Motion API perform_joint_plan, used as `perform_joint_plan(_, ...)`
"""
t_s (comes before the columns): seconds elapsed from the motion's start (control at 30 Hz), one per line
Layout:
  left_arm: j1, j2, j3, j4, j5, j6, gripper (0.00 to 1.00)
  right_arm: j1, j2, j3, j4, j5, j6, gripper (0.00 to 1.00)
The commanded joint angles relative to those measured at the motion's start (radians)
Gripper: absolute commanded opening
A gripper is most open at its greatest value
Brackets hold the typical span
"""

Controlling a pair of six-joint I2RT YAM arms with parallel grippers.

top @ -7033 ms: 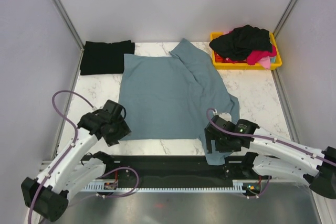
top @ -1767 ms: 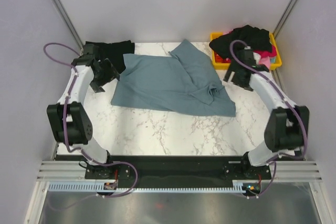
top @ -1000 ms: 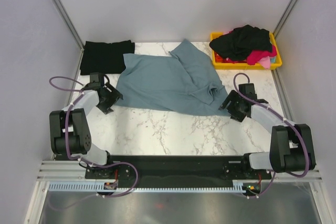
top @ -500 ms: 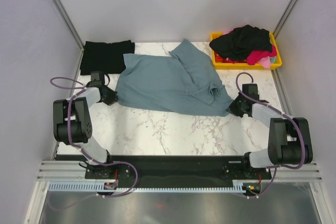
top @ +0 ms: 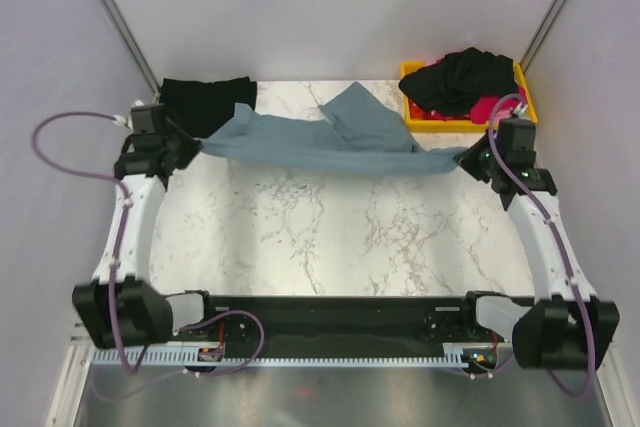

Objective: Fold and stack the t-shirts
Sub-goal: Fold the tshirt

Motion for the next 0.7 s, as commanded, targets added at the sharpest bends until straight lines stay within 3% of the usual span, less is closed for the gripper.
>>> perform_joint_plan(0.0,0.01,-0.196,0.202,-0.166,-0.064,0.112,0.02,-0.023,-0.158,0.236,-0.169,0.057,-0.04,0.0)
perform_joint_plan(0.17,0.011,-0.257,0.457,-0.337,-0.068,0.156,0.02,-0.024,-0.23,0.531,-0.365,0.1,-0.066,0.0)
perform_joint_plan(0.37,0.01,-0.274,0.678,-0.417,-0.07,0.201,0.02,-0.026,-0.224,0.715,-0.456,0.098,-0.087,0.0)
perform_joint_plan(0.5,0.012,-0.214,0.729,-0.42,-0.094,0.225,0.02,-0.026,-0.103,0.807,-0.446,0.031,-0.09,0.0)
perform_joint_plan(0.67,0.013,0.005,0.83,-0.411,-0.019,0.233,0.02,-0.024,0.13,0.846,-0.323,-0.086,-0.044,0.0)
